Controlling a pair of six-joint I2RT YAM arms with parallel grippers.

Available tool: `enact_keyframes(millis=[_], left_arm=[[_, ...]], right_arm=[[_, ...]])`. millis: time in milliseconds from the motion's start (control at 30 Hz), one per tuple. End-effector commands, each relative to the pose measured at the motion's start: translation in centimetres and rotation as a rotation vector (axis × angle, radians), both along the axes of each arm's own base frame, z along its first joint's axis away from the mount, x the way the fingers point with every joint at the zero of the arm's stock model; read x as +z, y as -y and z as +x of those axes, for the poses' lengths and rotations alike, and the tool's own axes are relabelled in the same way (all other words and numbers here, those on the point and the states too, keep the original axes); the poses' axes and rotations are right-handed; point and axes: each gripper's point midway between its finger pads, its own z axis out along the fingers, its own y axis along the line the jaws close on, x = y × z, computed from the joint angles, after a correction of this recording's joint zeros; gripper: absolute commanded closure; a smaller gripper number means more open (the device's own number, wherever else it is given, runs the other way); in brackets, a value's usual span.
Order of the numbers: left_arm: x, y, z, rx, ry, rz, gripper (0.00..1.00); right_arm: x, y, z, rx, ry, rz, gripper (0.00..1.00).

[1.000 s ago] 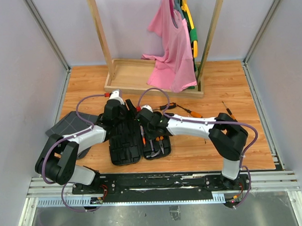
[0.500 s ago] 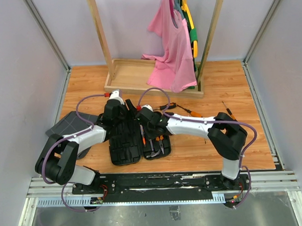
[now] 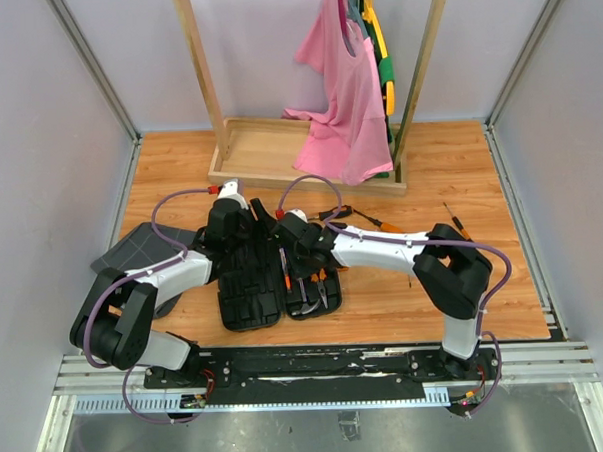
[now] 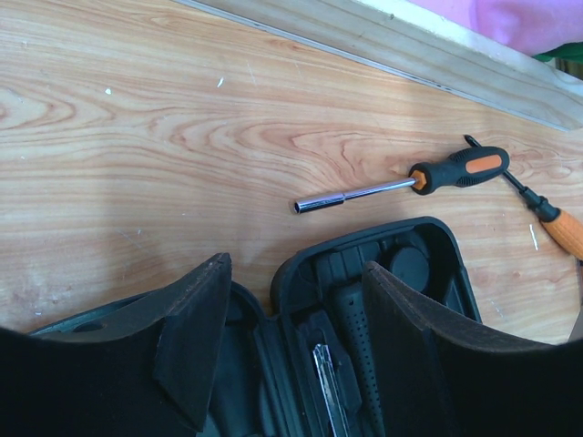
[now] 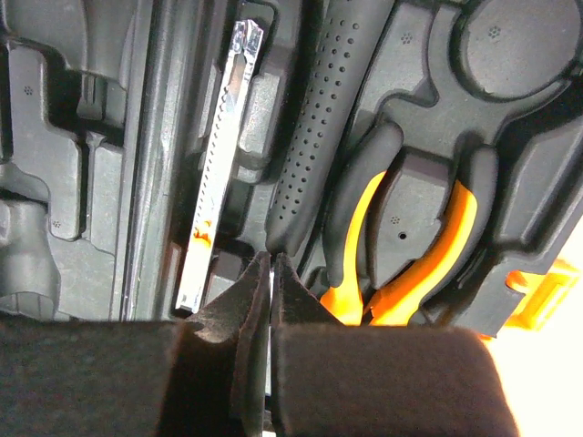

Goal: Sort the tools into containers
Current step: Place the hammer in the storage box.

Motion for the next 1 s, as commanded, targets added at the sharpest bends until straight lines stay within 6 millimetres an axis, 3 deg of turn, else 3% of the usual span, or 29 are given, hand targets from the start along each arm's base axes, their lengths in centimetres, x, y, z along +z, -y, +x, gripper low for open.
enact_keyframes(millis=[0, 267, 400, 500, 600, 833, 967], left_arm=[[1.2, 0.3, 0.8, 0.006, 0.031, 0.0, 0.37], [1.2, 0.3, 0.8, 0.004, 0.03, -0.001, 0.37], [1.2, 0.3, 0.8, 0.006, 0.03, 0.0, 0.37], [1.2, 0.3, 0.9, 0.006, 0.029, 0.0, 0.37], [1.1, 0.3, 0.8, 0.005, 0.026, 0.002, 0.37], [1.2, 0.3, 0.9, 0.009, 0.03, 0.002, 0.37], [1.3, 0.2, 0.8, 0.012, 0.032, 0.002, 0.37]], right_arm=[[-8.5, 6.4, -6.5, -0.008, -0.273, -0.274, 0.99], [-12.6, 8.7, -10.0, -0.002, -0.378, -0.377, 0.99], [-12.8, 9.1, -10.4, -0.008, -0.375, -0.371, 0.99], [-10.8, 8.4, -9.0, -0.013, -0.307, -0.332, 0.99], [-7.5, 6.5, -6.7, 0.007, -0.209, -0.247, 0.99], [1.3, 1.6, -1.1, 0.07, 0.043, -0.074, 0.81], [5.3, 0.4, 0.8, 0.064, 0.159, 0.021, 0.75]])
